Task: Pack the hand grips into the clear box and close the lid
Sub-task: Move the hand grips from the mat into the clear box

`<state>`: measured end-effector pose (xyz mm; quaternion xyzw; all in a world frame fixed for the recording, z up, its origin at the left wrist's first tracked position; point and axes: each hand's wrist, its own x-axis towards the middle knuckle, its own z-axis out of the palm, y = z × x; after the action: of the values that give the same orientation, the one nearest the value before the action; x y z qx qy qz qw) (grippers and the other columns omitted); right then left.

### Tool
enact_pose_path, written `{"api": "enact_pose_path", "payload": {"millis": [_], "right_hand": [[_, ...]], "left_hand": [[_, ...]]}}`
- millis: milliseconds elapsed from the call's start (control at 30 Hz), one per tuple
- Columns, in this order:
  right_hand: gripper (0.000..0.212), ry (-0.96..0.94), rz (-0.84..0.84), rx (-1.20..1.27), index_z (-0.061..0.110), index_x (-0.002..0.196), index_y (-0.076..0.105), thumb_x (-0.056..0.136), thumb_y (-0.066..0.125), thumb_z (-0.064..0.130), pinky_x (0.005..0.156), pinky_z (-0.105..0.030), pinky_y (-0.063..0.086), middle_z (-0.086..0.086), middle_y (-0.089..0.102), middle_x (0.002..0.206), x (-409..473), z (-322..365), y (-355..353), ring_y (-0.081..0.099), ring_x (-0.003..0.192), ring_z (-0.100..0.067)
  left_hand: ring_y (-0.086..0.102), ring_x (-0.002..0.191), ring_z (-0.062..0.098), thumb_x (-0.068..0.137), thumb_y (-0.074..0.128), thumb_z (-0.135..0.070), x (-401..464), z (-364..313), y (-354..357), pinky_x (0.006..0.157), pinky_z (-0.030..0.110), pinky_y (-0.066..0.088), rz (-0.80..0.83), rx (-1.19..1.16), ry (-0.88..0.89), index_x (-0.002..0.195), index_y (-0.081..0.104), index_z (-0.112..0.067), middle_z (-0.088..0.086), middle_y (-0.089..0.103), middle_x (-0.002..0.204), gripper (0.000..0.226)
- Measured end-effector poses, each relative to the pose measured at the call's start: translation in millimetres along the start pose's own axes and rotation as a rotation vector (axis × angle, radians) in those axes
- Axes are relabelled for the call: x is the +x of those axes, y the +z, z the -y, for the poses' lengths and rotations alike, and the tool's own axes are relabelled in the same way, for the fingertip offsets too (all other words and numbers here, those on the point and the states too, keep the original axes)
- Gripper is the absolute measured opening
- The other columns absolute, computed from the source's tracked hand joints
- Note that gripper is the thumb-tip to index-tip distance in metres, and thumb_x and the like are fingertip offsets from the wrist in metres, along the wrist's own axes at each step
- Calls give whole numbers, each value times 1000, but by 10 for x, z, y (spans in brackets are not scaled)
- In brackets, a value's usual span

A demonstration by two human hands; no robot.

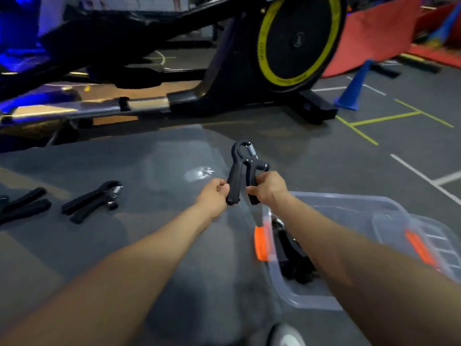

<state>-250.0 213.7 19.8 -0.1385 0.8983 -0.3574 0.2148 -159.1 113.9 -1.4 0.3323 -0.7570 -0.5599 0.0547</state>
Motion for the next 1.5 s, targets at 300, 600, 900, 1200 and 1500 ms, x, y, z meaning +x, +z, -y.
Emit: {"api": "enact_pose_path", "payload": {"millis": [300,600,900,1200,1500], "right_hand": [[22,192,-75,-101,4,101,71,81,71,14,86,-31,53,-15,71,103,-8,-1419,-824,67,100,-27],[22,370,-94,-193,4,102,68,81,64,11,89,-32,51,-16,68,109,104,-2453,-1142,65,103,-29],[27,409,-110,-354,-1,111,60,86,49,3,87,-38,51,-20,63,119,179,-2758,-1094,62,111,-34],[34,479,-173,-456,2,120,56,90,42,-1,93,-39,47,-16,59,127,129,-2833,-1100,58,118,-35],[27,277,-89,-573,1,115,57,89,49,2,90,-38,47,-17,58,124,83,-2790,-1066,54,118,-35]], "left_hand": [[55,116,27,88,59,-15,-101,-31,1333,102,31,42,143,494,237,120,56,-8,13,55,126,33],[34,137,23,89,60,-28,-4,177,2265,115,35,29,374,808,309,141,37,-16,2,37,148,59],[5,149,17,94,53,-27,141,334,2474,122,32,13,578,918,206,151,10,-14,-1,-1,161,73],[7,149,17,93,54,-28,105,328,2471,119,30,14,577,928,205,151,10,-14,-1,-2,161,74],[8,148,18,94,53,-28,106,318,2460,119,31,15,593,919,193,151,10,-14,-2,-2,161,73]]}}
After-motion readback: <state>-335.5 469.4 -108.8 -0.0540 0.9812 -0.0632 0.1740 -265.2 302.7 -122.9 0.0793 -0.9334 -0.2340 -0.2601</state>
